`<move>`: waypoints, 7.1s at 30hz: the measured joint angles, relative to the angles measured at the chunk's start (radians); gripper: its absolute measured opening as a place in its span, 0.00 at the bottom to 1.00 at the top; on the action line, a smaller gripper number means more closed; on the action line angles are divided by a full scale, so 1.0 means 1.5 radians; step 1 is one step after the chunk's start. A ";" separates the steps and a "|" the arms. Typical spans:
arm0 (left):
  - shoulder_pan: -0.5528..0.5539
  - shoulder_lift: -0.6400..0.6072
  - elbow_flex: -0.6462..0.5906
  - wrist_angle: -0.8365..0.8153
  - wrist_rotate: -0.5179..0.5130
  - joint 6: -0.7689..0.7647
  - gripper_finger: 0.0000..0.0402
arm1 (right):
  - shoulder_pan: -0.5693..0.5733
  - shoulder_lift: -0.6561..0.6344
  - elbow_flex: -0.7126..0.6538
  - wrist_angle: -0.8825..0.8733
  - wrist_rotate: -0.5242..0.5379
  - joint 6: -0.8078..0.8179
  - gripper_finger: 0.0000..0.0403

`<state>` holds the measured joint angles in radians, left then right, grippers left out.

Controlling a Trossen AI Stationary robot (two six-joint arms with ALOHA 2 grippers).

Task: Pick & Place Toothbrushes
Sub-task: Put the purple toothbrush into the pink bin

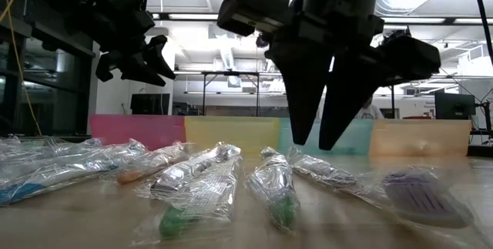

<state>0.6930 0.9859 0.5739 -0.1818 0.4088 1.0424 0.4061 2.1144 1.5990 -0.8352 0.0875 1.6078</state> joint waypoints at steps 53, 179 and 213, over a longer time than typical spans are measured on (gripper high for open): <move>0.000 0.000 0.000 -0.001 0.001 0.005 0.44 | -0.001 0.028 -0.013 -0.074 -0.054 0.018 0.07; -0.051 0.546 0.327 0.483 0.306 -0.298 0.03 | -0.396 -0.663 -0.674 0.899 0.121 -0.980 0.58; 0.074 0.379 0.304 -0.265 -0.259 0.630 0.03 | -0.377 -0.750 -0.674 0.703 0.122 -0.982 0.58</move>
<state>0.8038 1.5547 1.0304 -0.5800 0.0199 1.9876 -0.1596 0.9894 0.5880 0.2194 0.2706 0.1345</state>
